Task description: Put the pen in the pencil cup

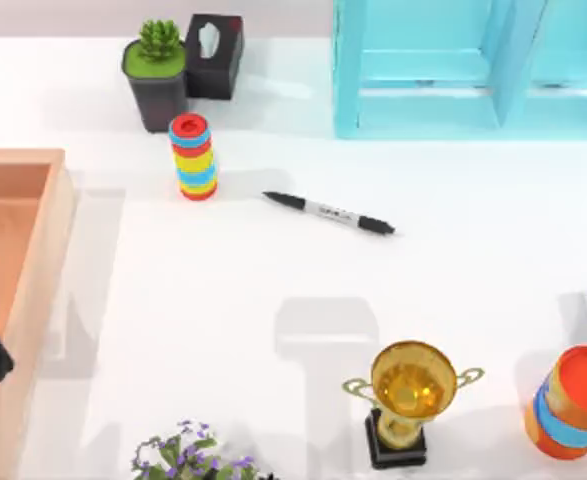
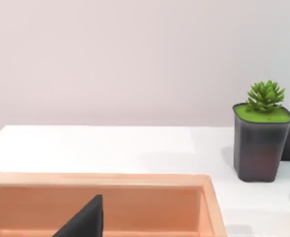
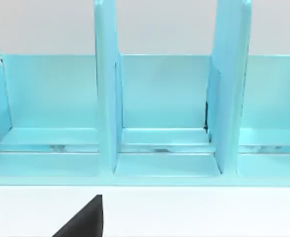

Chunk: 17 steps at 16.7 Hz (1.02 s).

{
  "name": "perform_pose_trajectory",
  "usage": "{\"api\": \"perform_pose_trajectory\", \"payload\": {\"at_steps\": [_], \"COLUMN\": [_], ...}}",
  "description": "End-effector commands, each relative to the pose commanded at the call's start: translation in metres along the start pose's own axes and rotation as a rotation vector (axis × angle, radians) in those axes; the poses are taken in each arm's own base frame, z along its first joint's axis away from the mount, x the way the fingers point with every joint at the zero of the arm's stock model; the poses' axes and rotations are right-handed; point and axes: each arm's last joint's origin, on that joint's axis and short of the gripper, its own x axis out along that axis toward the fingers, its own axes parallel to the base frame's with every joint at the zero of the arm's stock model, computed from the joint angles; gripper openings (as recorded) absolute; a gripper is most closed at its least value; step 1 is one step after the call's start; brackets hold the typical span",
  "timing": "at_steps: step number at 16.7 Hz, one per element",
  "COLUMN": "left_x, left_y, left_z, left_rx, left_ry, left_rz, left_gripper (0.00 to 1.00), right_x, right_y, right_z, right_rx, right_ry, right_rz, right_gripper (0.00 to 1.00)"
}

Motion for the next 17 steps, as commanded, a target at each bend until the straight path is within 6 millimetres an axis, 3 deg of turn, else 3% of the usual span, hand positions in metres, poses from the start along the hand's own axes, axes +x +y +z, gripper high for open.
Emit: {"api": "perform_pose_trajectory", "payload": {"at_steps": [4,7,12,17], "left_x": [0.000,0.000,0.000,0.000], "left_y": [0.000,0.000,0.000,0.000], "left_z": [0.000,0.000,0.000,0.000], "left_rx": [0.000,0.000,0.000,0.000], "left_ry": [0.000,0.000,0.000,0.000], "left_rz": [0.000,0.000,0.000,0.000], "left_gripper": [1.00,1.00,1.00,1.00], "right_x": [0.000,0.002,0.026,0.093], "right_y": [0.001,0.005,0.017,0.047], "right_z": [0.005,0.028,0.097,0.172], "right_rx": [-0.005,-0.028,-0.113,-0.258], "right_ry": [0.017,0.085,0.274,0.512], "right_rz": [0.010,0.045,0.129,0.241], "right_gripper": [1.00,1.00,1.00,1.00]}}
